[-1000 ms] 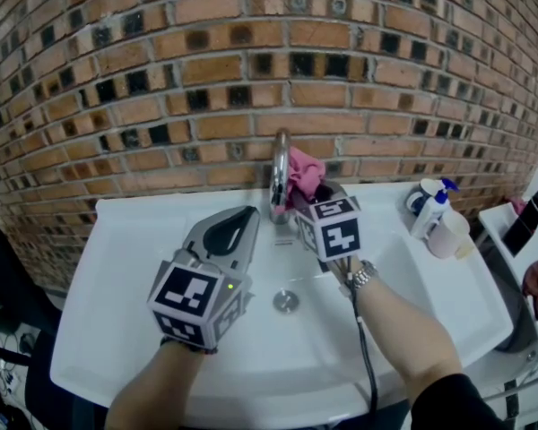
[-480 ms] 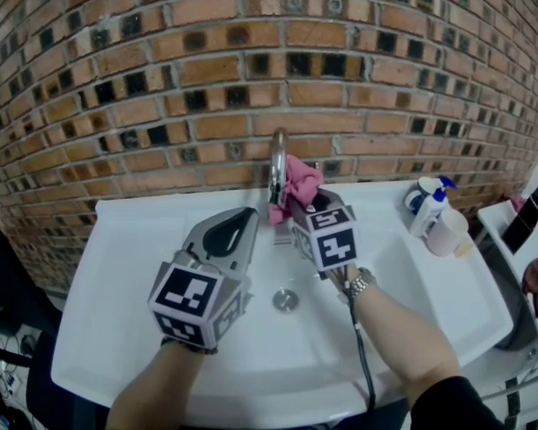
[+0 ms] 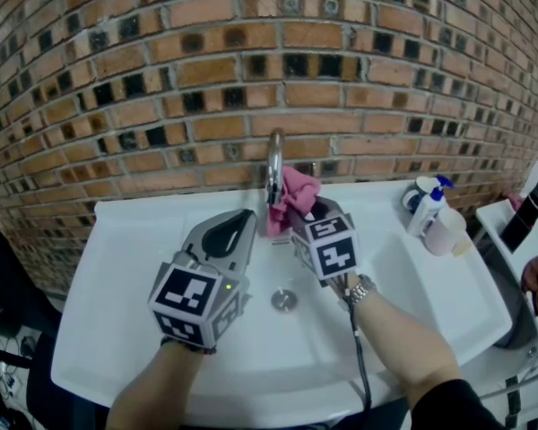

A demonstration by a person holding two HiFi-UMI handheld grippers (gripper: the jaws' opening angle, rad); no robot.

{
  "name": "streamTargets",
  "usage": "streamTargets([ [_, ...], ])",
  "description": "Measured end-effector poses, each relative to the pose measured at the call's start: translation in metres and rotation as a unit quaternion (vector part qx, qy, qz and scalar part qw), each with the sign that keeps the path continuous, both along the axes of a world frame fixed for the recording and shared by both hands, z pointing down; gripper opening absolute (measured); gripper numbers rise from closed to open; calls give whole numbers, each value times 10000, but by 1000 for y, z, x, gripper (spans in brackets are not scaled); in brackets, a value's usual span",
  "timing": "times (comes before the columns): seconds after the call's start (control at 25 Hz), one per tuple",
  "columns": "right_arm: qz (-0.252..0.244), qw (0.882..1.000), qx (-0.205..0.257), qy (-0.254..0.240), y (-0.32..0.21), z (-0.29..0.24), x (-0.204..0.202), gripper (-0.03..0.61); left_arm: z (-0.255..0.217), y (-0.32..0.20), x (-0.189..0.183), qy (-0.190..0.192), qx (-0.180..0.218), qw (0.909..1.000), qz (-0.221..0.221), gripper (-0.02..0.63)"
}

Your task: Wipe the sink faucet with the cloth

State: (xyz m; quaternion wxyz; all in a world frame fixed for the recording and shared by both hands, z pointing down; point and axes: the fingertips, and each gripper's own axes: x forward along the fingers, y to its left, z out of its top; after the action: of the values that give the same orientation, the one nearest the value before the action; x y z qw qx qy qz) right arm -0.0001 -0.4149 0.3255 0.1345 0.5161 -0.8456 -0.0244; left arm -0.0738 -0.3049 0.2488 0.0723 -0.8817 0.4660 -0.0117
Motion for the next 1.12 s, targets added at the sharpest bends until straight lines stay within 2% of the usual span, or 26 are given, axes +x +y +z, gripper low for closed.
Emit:
streamTargets([
  [0.52,-132,9996,-184,152,9,13,-1,95,14,-6,-1,-105,-190,9998,22,12],
  [0.88,-202,9977,-605,222,12,33,1,95,29,-12,2,-210,-410,9989,131,12],
  [1.12,-476,9971,-550,231,27,25,-3,95,37,-14,7,-277,-540,9977,306,77],
])
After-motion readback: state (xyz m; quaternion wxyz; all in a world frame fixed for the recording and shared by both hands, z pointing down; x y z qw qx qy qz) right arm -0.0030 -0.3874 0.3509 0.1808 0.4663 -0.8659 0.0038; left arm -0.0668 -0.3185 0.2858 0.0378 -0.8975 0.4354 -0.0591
